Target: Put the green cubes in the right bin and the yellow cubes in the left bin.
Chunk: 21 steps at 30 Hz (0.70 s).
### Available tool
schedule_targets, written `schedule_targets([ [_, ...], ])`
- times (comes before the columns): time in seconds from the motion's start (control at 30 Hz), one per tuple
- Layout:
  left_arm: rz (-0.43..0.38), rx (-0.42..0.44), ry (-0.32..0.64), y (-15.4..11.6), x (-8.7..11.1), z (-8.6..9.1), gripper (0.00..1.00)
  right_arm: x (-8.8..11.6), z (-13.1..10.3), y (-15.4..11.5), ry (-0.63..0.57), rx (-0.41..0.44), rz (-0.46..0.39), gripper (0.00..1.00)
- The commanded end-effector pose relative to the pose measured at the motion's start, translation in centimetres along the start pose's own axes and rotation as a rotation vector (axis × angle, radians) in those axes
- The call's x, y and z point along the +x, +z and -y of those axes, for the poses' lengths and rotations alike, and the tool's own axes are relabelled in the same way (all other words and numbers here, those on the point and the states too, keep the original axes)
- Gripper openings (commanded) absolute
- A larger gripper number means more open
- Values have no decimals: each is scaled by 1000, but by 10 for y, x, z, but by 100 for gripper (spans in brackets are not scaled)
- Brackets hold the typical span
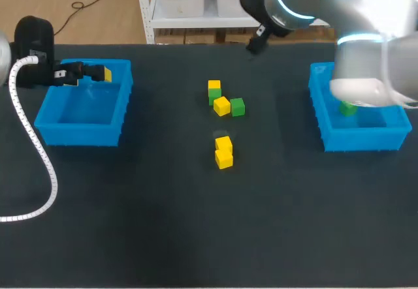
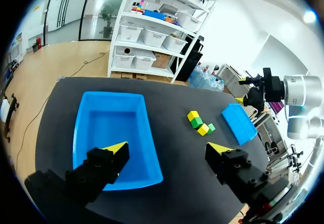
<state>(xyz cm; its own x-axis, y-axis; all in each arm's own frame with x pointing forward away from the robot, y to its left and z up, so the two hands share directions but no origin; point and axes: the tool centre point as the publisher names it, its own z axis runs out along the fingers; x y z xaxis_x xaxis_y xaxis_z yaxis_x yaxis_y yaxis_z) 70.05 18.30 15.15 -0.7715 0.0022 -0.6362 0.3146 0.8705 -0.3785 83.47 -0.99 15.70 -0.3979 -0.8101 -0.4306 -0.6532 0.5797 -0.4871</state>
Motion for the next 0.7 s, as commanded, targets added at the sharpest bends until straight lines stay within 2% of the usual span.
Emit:
schedule_targets([
  [0.03,6,6,1,0,1,-1,100,-12,-4,7,-217,-89,-122,100],
  [0.2,6,6,1,0,1,-1,100,-13,-18,9,-390,-140,-157,100],
  [0.43,6,6,1,0,1,-1,100,-4,-45,9,-529,-225,-198,100],
  [0.7,6,6,1,0,1,-1,100,16,-61,22,-535,-274,-225,100],
])
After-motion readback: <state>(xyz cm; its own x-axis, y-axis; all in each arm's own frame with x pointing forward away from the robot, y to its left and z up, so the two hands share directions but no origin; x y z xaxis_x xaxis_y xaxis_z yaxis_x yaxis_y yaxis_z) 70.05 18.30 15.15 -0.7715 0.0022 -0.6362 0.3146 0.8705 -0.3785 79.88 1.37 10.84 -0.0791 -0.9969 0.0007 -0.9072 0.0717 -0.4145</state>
